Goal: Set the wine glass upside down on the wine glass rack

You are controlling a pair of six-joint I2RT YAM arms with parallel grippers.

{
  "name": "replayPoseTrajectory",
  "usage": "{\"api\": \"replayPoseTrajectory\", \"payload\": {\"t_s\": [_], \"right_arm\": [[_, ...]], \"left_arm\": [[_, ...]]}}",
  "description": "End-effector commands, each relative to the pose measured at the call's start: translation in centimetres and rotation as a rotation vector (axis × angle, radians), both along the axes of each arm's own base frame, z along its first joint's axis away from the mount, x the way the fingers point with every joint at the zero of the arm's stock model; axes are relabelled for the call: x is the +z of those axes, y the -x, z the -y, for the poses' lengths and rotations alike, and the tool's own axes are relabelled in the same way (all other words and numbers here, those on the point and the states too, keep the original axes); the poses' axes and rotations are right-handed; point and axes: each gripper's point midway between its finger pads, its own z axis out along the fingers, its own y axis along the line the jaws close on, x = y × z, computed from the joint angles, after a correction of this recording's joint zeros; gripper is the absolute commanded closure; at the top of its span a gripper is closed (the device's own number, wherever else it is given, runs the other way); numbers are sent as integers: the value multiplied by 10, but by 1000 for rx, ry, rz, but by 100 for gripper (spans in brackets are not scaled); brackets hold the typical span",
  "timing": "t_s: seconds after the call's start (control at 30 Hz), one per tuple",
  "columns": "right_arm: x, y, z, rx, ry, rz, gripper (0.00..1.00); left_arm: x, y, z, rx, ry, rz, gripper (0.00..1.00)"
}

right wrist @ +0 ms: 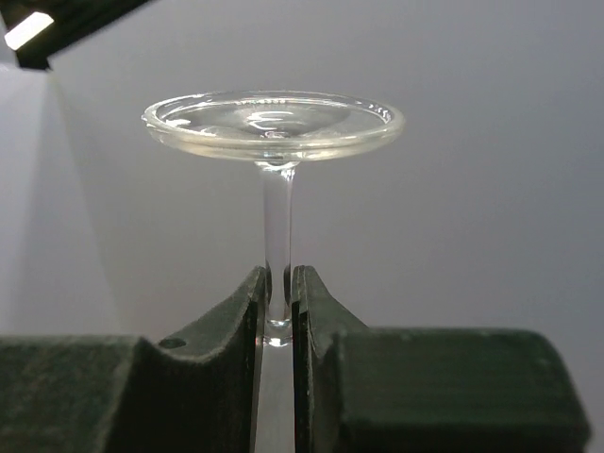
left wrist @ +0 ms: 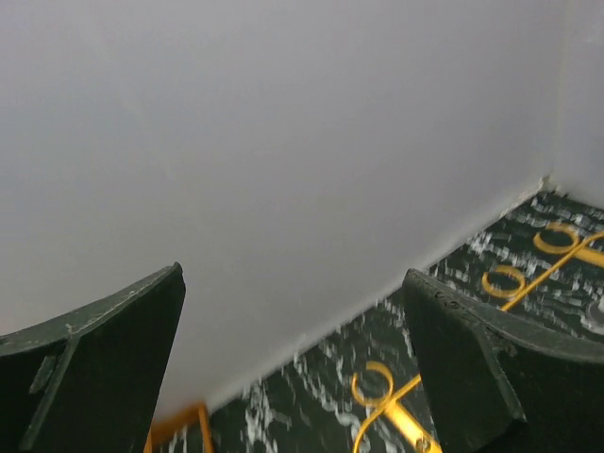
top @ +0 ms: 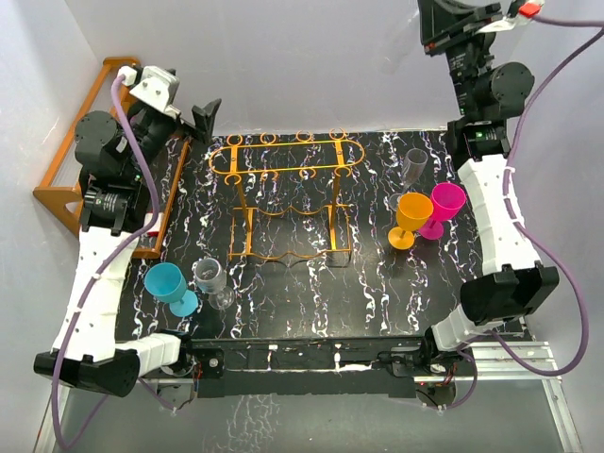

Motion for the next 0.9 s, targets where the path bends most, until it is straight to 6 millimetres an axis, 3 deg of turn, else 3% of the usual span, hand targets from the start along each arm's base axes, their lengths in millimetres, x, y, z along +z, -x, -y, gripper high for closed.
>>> {"api": "replayPoseTrajectory", "payload": {"t_s": [0.0, 0.07, 0.17, 0.33, 0.4, 0.43, 0.53, 0.73, 0.87], "right_arm": [[-44, -16, 3, -96, 272, 104, 92], [-75, -15, -10, -95, 424, 173, 92], [-102, -16, -17, -54, 548, 166, 92], [-128, -24, -13, 0, 599, 118, 92], [-142, -33, -12, 35, 605, 93, 92], [-150, -40, 1, 38, 585, 65, 92], [-174, -49, 12, 141, 530, 11, 92], [-221, -61, -1, 235, 530, -84, 92], [-251, -73, -22, 269, 569, -149, 92]], "left_arm": [[-65, -1, -41, 232, -23, -266, 3], [-77, 5, -50, 281, -3, -290, 3], [-94, 17, -58, 316, 34, -323, 3], [-124, 32, -68, 332, 90, -412, 3], [-127, 37, -69, 324, 92, -427, 3], [-128, 38, -71, 322, 93, -437, 3], [-129, 40, -78, 327, 120, -462, 4], [-132, 42, -84, 336, 138, -489, 3], [-146, 37, -83, 339, 120, -568, 3]]}}
